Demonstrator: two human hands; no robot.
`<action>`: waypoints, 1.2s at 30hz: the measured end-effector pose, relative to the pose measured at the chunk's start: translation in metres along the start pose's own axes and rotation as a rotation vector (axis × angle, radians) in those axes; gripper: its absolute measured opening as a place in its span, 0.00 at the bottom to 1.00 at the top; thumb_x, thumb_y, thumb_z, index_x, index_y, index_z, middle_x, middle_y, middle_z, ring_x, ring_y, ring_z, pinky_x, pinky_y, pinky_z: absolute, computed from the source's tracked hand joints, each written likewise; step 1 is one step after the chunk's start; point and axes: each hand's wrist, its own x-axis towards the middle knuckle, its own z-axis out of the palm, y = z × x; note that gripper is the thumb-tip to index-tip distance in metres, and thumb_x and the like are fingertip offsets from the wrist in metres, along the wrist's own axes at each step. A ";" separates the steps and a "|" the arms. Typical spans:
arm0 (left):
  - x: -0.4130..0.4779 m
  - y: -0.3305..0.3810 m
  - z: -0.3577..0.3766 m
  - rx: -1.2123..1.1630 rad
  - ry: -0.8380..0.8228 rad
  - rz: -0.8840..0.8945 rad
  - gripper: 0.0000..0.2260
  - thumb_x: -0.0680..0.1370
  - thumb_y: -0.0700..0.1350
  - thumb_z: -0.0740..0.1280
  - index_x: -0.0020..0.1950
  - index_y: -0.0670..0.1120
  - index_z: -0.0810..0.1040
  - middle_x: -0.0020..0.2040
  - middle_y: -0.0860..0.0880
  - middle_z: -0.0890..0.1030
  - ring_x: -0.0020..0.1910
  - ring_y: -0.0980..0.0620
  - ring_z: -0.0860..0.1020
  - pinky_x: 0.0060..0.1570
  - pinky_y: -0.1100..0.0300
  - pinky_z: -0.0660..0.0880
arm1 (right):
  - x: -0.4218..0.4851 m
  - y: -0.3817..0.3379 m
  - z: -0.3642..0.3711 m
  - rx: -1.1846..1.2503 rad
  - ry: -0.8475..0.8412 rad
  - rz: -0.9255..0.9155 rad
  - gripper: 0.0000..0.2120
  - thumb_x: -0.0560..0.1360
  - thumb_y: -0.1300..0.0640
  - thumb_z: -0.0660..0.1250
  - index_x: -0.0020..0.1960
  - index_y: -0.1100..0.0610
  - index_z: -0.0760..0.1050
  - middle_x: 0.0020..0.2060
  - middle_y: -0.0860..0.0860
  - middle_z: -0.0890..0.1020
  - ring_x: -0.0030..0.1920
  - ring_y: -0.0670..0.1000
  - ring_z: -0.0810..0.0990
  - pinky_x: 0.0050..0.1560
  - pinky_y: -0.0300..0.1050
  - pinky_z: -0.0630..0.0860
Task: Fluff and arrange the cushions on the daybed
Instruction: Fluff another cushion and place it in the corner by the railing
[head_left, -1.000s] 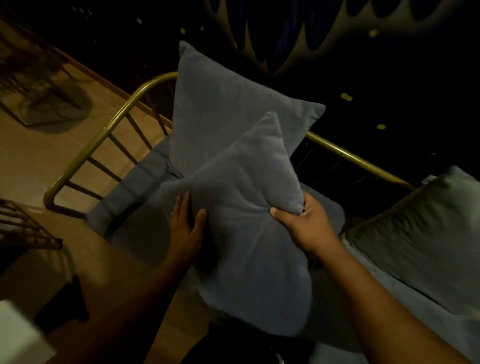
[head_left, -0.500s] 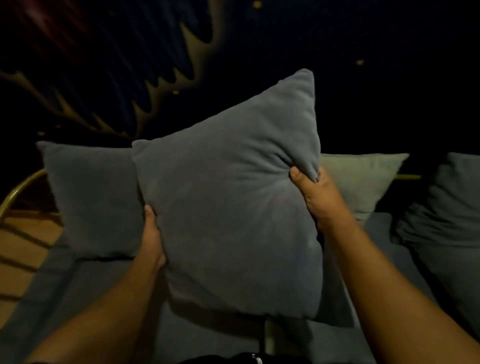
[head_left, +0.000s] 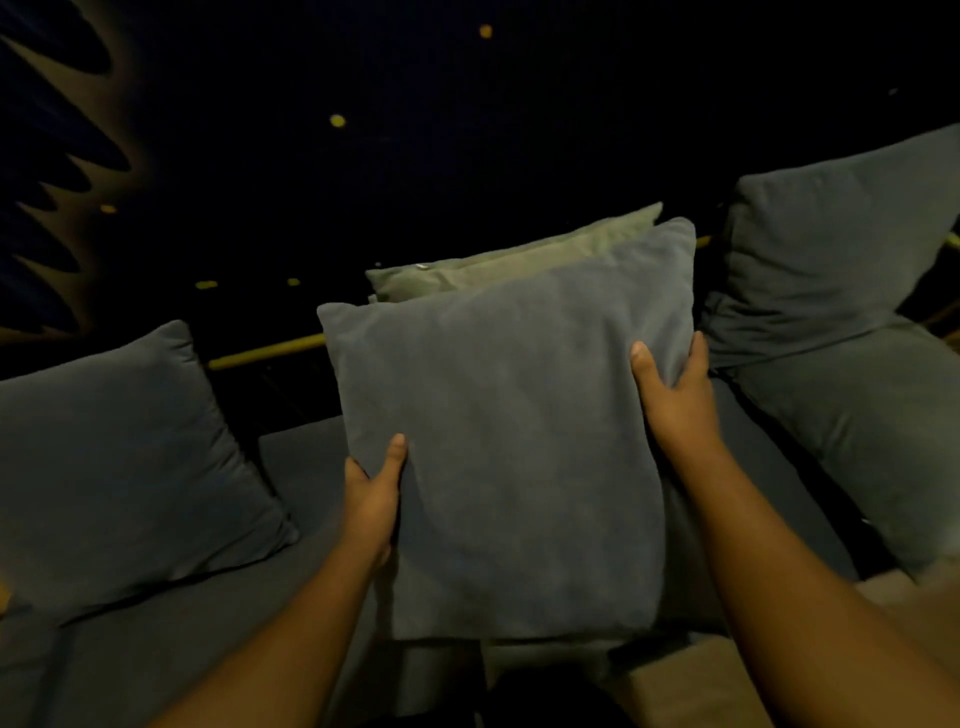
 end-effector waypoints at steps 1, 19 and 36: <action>0.001 -0.007 0.009 0.030 -0.013 -0.015 0.28 0.72 0.56 0.69 0.68 0.47 0.66 0.67 0.45 0.74 0.63 0.42 0.74 0.62 0.43 0.72 | 0.008 0.007 -0.001 -0.011 0.018 0.020 0.46 0.68 0.29 0.63 0.77 0.46 0.48 0.76 0.55 0.60 0.73 0.60 0.63 0.71 0.61 0.63; 0.056 0.025 0.014 0.414 -0.093 0.222 0.18 0.76 0.44 0.67 0.65 0.44 0.72 0.64 0.44 0.76 0.62 0.48 0.74 0.60 0.54 0.71 | -0.038 0.010 0.107 -0.412 -0.113 -0.374 0.26 0.67 0.39 0.65 0.63 0.46 0.73 0.76 0.51 0.59 0.77 0.58 0.47 0.73 0.61 0.38; 0.174 0.008 -0.378 0.410 0.124 0.063 0.04 0.76 0.44 0.65 0.50 0.46 0.74 0.51 0.39 0.79 0.52 0.42 0.78 0.53 0.46 0.74 | -0.179 -0.041 0.476 -0.366 -0.749 -0.240 0.26 0.73 0.58 0.70 0.69 0.58 0.68 0.67 0.59 0.72 0.67 0.58 0.70 0.63 0.44 0.65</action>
